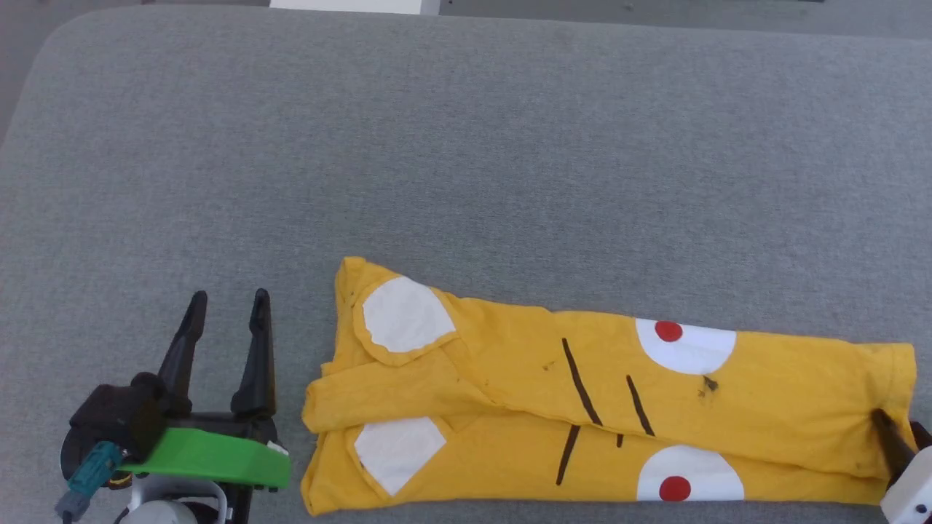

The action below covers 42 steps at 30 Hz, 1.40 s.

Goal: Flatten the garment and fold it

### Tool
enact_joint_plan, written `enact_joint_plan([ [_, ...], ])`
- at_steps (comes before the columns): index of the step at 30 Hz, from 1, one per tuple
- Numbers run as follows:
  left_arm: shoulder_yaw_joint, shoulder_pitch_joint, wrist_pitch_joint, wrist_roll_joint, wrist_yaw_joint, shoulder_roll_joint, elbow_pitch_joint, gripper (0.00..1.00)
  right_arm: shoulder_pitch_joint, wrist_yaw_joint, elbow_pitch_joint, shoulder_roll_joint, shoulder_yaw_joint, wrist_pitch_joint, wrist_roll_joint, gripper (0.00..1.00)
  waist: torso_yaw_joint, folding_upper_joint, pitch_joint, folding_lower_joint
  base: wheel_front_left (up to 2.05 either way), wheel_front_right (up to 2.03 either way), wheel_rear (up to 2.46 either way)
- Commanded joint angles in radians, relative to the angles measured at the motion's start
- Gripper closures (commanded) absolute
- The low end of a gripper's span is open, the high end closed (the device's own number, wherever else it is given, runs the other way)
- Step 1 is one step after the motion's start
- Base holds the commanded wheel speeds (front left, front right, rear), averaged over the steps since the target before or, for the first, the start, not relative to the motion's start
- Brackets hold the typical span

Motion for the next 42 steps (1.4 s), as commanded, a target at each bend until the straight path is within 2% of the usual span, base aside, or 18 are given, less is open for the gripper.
enact_joint_plan([
  [1,-0.001,-0.012,-0.008,0.012,0.0,-0.003,0.005,0.0,-0.004,-0.001,0.042,0.01,0.013,0.015,-0.004,1.0,0.01,0.0,-0.01,0.0001,0.0,0.0,0.0],
  [7,-0.011,0.002,-0.008,0.009,0.001,-0.017,0.02,0.0,-0.006,-0.001,0.046,-0.003,-0.029,-0.004,0.002,1.0,0.016,0.0,-0.061,0.0001,0.0,0.0,0.0],
  [16,-0.018,0.03,-0.001,-0.007,-0.004,-0.014,0.02,0.0,0.008,-0.001,0.012,-0.118,-0.217,-0.005,-0.059,1.0,0.005,0.0,-0.096,0.0001,0.0,0.0,0.0],
  [20,-0.024,0.034,0.006,-0.015,-0.01,-0.013,0.023,0.0,-0.002,-0.001,-0.019,-0.136,-0.217,0.026,-0.024,1.0,-0.006,0.0,-0.1,0.0001,0.0,0.0,0.0],
  [25,-0.036,0.035,0.008,-0.027,-0.021,-0.022,0.036,0.0,0.008,-0.001,-0.126,-0.116,-0.076,0.119,0.055,1.0,-0.018,0.0,-0.107,0.0001,0.0,0.0,0.0],
  [31,-0.05,0.023,0.008,-0.032,-0.031,-0.03,0.054,0.0,0.025,-0.001,-0.298,-0.083,0.169,0.244,0.143,1.0,-0.021,0.0,-0.117,0.0001,0.0,0.0,0.0],
  [37,-0.06,0.006,0.01,-0.04,-0.047,-0.035,0.065,0.0,-0.017,-0.001,-0.372,-0.069,0.368,0.302,0.183,1.0,0.002,0.0,-0.112,0.0001,0.0,0.0,0.0],
  [42,-0.064,-0.017,0.009,-0.044,-0.056,-0.044,0.076,0.0,-0.096,-0.001,-0.376,-0.054,0.505,0.308,0.202,1.0,0.03,0.0,-0.089,0.0001,0.0,0.0,0.0],
])
